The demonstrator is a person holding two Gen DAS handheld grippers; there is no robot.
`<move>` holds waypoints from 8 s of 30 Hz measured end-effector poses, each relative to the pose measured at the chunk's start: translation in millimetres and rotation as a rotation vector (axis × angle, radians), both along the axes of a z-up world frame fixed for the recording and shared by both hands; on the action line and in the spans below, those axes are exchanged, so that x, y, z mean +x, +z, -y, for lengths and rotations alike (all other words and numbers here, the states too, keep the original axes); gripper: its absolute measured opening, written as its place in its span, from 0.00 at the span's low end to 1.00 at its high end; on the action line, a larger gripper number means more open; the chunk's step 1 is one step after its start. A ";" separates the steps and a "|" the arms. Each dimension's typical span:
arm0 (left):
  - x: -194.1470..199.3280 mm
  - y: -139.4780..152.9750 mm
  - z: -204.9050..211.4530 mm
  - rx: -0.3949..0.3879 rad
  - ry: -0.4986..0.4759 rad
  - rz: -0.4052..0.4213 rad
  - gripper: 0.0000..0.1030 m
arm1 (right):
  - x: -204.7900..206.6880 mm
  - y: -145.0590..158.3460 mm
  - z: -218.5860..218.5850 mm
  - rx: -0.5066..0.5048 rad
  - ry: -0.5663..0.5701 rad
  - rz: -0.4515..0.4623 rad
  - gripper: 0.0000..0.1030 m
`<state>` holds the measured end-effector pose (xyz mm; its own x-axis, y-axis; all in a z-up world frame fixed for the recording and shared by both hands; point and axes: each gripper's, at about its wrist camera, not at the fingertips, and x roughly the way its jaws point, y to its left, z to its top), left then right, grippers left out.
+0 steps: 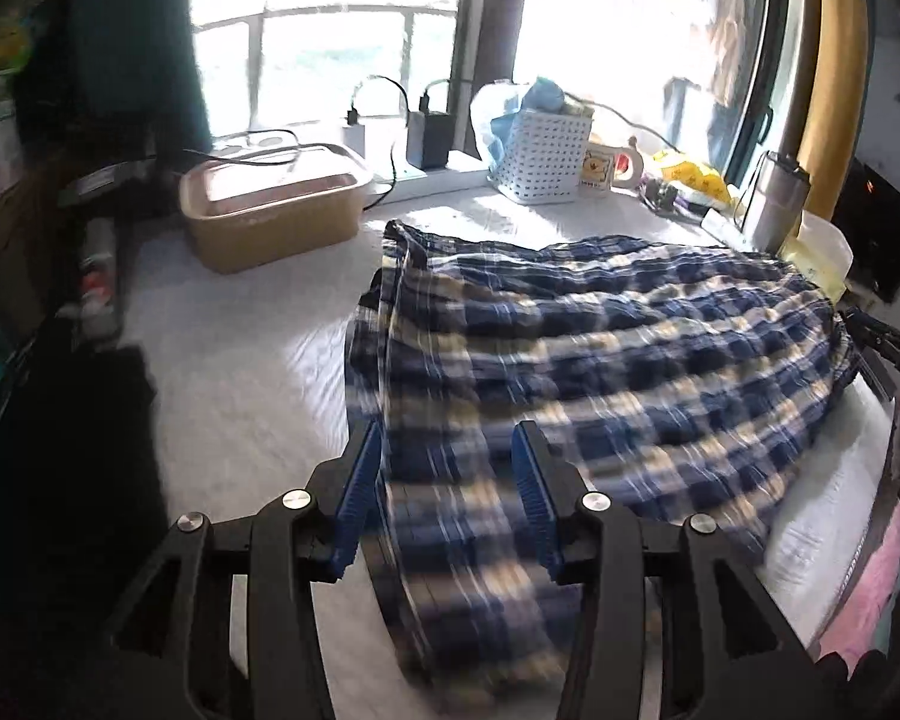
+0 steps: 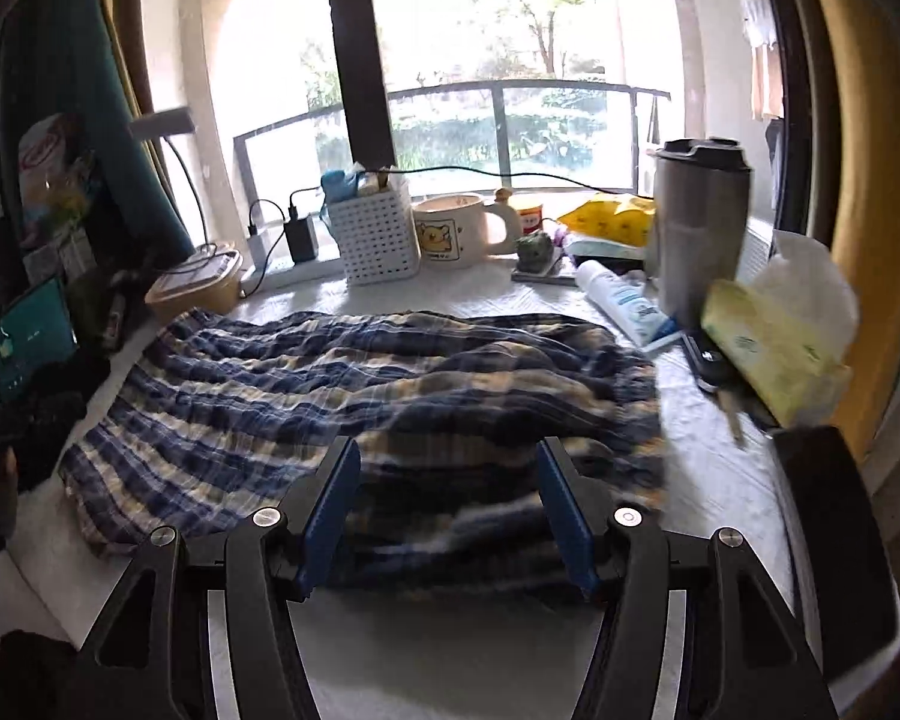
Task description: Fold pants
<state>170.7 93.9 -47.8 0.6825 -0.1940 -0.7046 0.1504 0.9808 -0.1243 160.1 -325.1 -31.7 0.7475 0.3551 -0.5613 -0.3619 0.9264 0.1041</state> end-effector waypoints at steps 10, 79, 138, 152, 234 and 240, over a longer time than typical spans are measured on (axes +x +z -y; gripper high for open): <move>94.7 -16.1 -33.6 -0.089 0.003 -0.123 0.44 | 28.6 -17.9 -9.1 0.065 -0.018 -0.039 0.61; 51.0 -32.4 28.4 0.139 -0.100 -0.102 0.51 | 52.9 -47.2 -88.4 -0.273 0.165 -0.181 0.83; -66.1 -6.0 -24.8 -0.081 0.098 0.047 0.56 | 25.7 -60.3 53.2 0.490 -0.359 -0.292 0.67; -66.3 -14.7 -49.8 -0.130 0.153 0.055 0.56 | 46.1 -20.5 53.5 0.551 -0.392 -0.158 0.18; 83.1 -3.3 20.9 0.175 -0.073 0.066 0.14 | 134.4 -27.2 -185.8 -0.147 0.243 -0.099 0.87; 90.8 -7.6 3.4 0.152 -0.001 0.067 0.14 | 147.9 -28.8 -199.3 -0.193 0.268 -0.090 0.78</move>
<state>261.5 90.5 -55.4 0.7287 -0.0892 -0.6790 0.1545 0.9873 0.0361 308.0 -125.9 -60.5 0.5866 0.4133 -0.6965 -0.5927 0.8052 -0.0213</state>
